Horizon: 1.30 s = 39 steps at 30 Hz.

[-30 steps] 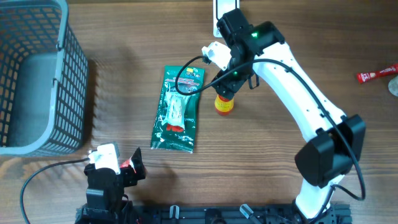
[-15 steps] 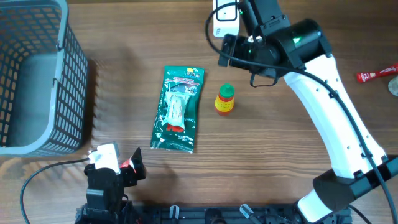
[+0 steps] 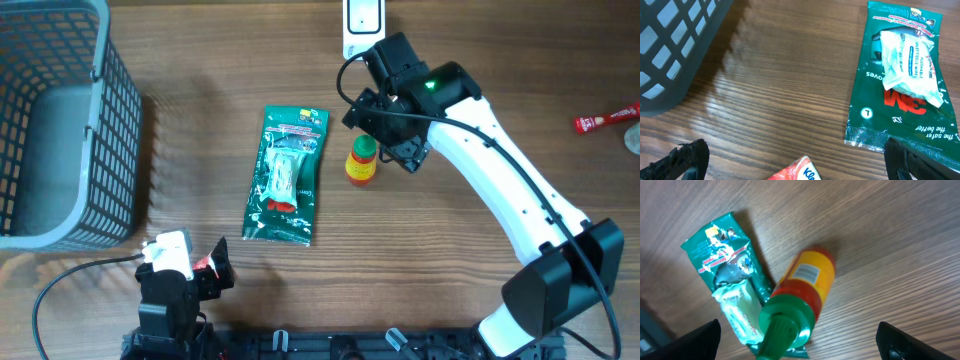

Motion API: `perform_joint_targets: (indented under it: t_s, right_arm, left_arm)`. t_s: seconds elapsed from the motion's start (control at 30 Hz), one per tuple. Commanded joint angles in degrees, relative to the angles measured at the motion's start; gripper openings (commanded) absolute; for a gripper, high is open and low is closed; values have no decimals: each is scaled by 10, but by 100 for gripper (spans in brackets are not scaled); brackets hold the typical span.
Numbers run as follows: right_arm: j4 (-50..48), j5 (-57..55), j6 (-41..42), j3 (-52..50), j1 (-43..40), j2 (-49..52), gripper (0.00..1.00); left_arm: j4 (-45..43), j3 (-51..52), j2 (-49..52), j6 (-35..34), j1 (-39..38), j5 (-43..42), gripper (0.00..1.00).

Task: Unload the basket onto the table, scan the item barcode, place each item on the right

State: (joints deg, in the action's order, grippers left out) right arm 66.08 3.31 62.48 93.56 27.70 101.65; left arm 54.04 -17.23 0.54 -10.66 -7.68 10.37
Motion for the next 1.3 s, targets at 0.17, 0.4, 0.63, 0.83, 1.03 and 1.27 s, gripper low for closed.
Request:
perform_joint_targets:
  t_s: [0.17, 0.4, 0.63, 0.83, 1.03, 1.27]
  right_arm:
    - [-24, 27, 31, 0, 0, 26, 99]
    - [-24, 43, 19, 0, 0, 81, 96]
    - [-24, 51, -50, 0, 0, 99, 75]
    - [-5, 56, -237, 20, -11, 98, 59]
    - [58, 56, -457, 109, -14, 98, 58]
    - [85, 53, -481, 155, -14, 98, 78]
  left_arm:
    - [0, 1, -2, -3, 4, -5, 100]
    - [-1, 1, -2, -3, 4, -5, 100]
    - [0, 1, -2, -3, 4, -5, 100]
    - [0, 1, -2, -3, 4, -5, 100]
    - [0, 1, -2, -3, 4, -5, 100]
    - [0, 1, -2, -3, 4, -5, 100]
